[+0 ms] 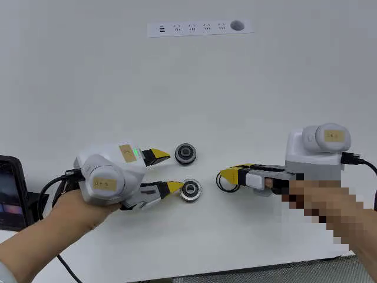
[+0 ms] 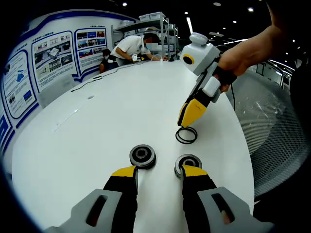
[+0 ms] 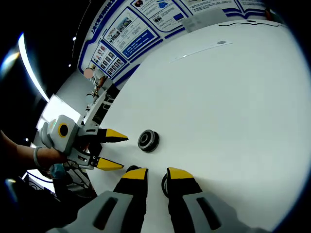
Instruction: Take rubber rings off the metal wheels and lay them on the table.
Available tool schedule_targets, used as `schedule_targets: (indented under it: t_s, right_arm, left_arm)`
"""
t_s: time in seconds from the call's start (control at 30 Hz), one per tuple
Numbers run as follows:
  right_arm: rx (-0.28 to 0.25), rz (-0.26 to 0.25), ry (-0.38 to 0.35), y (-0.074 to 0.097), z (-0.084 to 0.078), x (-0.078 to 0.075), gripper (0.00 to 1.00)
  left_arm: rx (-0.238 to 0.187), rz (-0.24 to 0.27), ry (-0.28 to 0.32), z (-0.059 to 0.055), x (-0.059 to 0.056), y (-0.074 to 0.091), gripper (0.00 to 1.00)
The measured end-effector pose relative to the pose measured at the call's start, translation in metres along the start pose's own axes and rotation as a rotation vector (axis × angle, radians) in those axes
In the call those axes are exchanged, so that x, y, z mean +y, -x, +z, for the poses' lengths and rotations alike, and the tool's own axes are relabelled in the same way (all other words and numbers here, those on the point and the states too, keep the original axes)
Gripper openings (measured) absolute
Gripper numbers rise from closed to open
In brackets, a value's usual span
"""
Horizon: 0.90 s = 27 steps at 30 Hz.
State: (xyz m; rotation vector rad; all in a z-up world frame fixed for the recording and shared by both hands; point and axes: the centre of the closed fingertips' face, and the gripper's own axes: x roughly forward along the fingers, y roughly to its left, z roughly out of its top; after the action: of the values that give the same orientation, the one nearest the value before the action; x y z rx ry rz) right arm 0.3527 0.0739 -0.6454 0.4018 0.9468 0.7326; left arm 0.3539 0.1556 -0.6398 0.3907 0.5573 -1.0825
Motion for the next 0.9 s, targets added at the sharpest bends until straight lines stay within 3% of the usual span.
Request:
schedule_targets:
  t_s: [0.53,0.9]
  right_arm:
    - [0.009,0.038,-0.011,-0.022,0.009,0.009,0.16]
    - [-0.004,0.054,-0.024,-0.029,0.018,0.010,0.16]
  left_arm:
    - [0.010,0.015,-0.008,0.008,0.017,-0.016,0.26]
    - [0.000,0.025,0.031,0.016,0.026,-0.028,0.20]
